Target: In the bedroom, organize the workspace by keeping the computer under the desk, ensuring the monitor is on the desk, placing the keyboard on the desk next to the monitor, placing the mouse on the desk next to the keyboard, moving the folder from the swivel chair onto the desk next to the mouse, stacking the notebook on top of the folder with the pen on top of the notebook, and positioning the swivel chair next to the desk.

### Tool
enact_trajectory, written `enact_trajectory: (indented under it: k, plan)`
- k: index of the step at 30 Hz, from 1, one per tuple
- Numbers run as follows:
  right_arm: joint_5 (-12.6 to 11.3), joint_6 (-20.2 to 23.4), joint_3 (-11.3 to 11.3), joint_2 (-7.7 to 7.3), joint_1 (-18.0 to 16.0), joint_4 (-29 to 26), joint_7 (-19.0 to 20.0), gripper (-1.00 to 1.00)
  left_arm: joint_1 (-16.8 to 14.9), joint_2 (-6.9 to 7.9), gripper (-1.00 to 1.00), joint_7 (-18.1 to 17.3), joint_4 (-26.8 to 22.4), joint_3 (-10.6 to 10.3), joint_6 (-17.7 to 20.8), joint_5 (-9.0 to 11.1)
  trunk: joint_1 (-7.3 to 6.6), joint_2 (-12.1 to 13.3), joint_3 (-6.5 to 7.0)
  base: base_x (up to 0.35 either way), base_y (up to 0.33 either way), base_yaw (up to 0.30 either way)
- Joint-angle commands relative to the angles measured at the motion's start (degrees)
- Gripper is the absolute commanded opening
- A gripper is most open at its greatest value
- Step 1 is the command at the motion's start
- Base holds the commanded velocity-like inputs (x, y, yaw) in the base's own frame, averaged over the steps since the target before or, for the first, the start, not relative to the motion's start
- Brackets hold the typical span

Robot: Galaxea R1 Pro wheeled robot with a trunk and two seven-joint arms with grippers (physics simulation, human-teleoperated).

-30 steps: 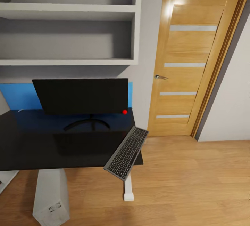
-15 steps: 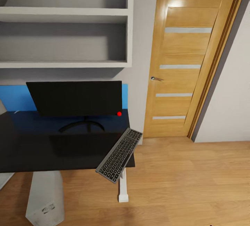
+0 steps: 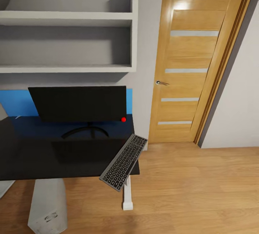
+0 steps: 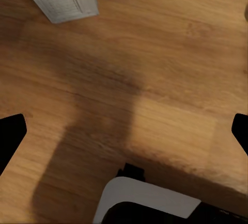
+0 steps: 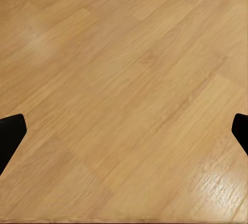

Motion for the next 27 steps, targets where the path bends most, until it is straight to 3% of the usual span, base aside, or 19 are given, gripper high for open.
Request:
enact_trajectory:
  k: [1,4,13,14,15,18,20,27]
  plan:
    - [0.0,-0.1,0.4,0.06,0.0,0.0,-0.5,1.0,0.0,-0.03,1.0,0.0,0.0,0.0,-0.1,0.6,-0.22,0.4,0.13,0.0,0.0,0.0]
    - [0.0,-0.1,0.8,0.3,0.0,0.0,-0.5,1.0,0.0,-0.03,1.0,-0.1,0.0,0.0,-0.1,0.6,-0.88,1.6,0.67,0.0,0.0,0.0]
    - [0.1,-0.1,5.3,0.45,0.0,0.1,-0.5,1.0,0.0,-0.05,1.0,-0.2,0.4,0.0,-0.2,0.6,-2.42,4.4,1.97,0.0,0.0,-0.065]
    - [0.1,-0.1,6.3,0.46,0.0,0.1,-0.5,1.0,0.0,-0.05,1.0,-0.2,0.5,0.0,-0.3,0.6,-2.42,4.4,1.99,0.0,0.0,-0.205]
    - [0.1,-0.1,8.9,0.46,0.0,0.1,-0.5,1.0,0.0,-0.05,1.0,-0.2,0.5,0.1,-0.4,0.6,-2.42,4.4,2.01,0.0,0.0,-0.247]
    - [0.1,-0.1,10.6,0.46,0.0,0.1,-0.5,1.0,0.0,-0.05,1.0,-0.2,0.5,0.1,-0.5,0.6,-2.42,4.4,2.05,0.0,0.0,-0.258]
    - [0.1,-0.1,13.7,0.44,0.0,0.1,-0.5,1.0,0.0,-0.05,1.0,-0.2,0.5,0.1,-0.6,0.6,-2.42,4.4,2.07,0.0,0.0,-0.273]
    - [0.1,-0.1,20.0,0.39,0.0,0.1,-0.4,1.0,0.0,-0.05,1.0,-0.2,0.5,0.1,-0.7,0.6,-2.42,4.4,2.08,0.0,0.0,-0.284]
